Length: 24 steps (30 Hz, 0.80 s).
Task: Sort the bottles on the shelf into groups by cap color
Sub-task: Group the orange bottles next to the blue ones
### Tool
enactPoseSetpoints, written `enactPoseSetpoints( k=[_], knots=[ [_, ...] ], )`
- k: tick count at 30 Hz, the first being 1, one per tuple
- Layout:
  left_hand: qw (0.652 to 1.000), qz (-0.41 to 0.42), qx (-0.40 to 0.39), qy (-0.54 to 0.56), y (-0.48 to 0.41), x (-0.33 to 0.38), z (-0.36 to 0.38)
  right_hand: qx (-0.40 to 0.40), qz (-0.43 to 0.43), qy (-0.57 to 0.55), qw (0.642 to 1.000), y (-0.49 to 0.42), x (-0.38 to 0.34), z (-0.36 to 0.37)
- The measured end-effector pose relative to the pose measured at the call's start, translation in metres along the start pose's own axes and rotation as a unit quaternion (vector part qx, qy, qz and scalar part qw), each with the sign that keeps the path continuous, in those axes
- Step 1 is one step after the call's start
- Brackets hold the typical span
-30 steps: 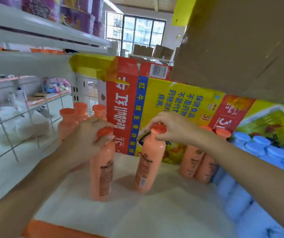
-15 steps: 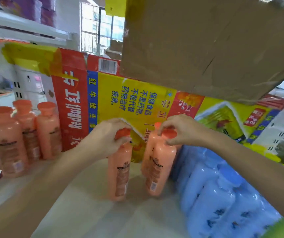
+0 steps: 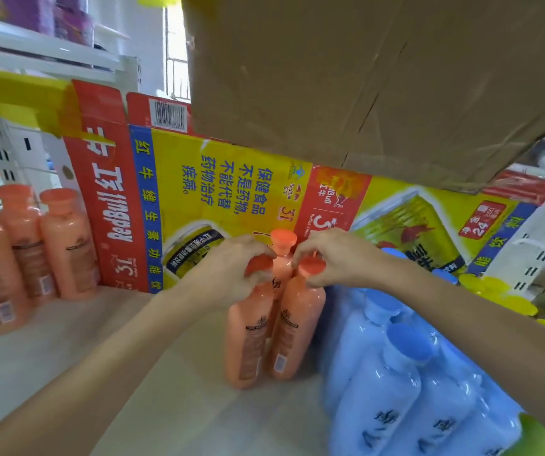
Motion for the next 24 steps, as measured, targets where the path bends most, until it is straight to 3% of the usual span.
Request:
enactPoseSetpoints(
  k=[7,18,24],
  knots=[
    [0.999,-0.034,-0.030,-0.006,-0.006,0.002,0.003,0.015,-0.012,0.024,1.000,-0.006,0.011,0.004],
    [0.995,-0.080,0.045,-0.032,-0.012,0.003,0.010,0.083,0.051,0.051,0.994,-0.007,0.011,0.013],
    [0.992,-0.071,0.029,-0.100,-0.022,-0.001,0.010,0.030,0.106,0.039,0.993,-0.001,0.022,0.013]
  ],
)
Point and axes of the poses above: each hand's wrist, its own y-axis away from the middle knuckle, its own z-axis out of the palm, x = y × z, the point moved 1 cm from there along -y, towards the middle knuckle, and after that the axes turned 7 degrees about -z, right-handed, at the moved point
